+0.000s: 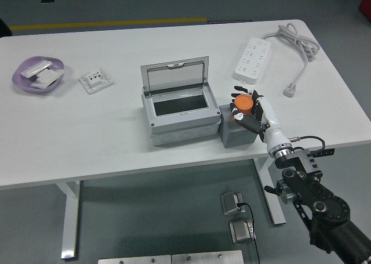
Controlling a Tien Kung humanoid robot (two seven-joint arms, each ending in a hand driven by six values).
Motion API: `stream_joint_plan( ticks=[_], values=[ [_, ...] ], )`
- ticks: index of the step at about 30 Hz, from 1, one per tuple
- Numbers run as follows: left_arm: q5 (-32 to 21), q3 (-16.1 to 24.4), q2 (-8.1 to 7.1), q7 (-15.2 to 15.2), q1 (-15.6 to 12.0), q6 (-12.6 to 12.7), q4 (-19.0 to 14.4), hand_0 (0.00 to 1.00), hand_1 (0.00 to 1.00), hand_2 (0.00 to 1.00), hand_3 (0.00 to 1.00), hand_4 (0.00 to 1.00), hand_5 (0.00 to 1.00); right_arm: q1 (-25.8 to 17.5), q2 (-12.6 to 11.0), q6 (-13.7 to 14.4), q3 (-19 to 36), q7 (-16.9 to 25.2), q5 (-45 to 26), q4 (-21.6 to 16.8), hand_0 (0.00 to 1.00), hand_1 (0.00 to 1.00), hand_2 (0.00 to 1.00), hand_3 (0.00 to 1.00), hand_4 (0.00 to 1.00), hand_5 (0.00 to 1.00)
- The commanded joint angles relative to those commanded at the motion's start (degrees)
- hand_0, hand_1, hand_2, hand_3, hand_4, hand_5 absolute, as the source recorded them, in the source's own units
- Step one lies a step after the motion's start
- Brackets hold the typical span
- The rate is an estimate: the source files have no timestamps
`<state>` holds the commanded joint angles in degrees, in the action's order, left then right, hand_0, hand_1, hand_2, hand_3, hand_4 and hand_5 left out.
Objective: Pick up the cylinder from the cube,place it in the box,flap close box
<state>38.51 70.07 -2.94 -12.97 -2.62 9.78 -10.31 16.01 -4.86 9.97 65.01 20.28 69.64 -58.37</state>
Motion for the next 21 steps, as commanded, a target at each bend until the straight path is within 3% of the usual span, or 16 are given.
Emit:
stream_joint_plan(
  ticks=[5,6,13,21],
  values=[
    [-0.1,-0.1,0.02,0.0,0.0,-0.1,0.0,0.653,0.647,0.571,0.666,0.679,0.148,0.2,0.0,0.1,0.1,0.0,-0.1,0.0,0.660,0.541,0.626,0.703,0.065,0.002],
    [-0.1,-0.1,0.02,0.0,0.0,-0.1,0.0,0.653,0.646,0.571,0.666,0.679,0.147,0.3,0.0,0.1,0.2,0.1,-0.1,0.0,0.656,0.513,0.597,0.680,0.002,0.002],
    [0.0,0.0,0.04,0.1,0.0,-0.1,0.0,0.653,0.647,0.571,0.665,0.678,0.148,1.4,-0.2,0.4,0.1,0.5,-0.4,0.4,0.628,0.487,0.576,0.660,0.002,0.002],
    [0.2,0.1,-0.10,0.1,0.0,-0.1,0.0,0.653,0.647,0.571,0.666,0.678,0.147,7.1,-1.5,3.0,-4.3,-1.9,4.3,-0.4,0.612,0.482,0.570,0.651,0.002,0.002]
  ],
)
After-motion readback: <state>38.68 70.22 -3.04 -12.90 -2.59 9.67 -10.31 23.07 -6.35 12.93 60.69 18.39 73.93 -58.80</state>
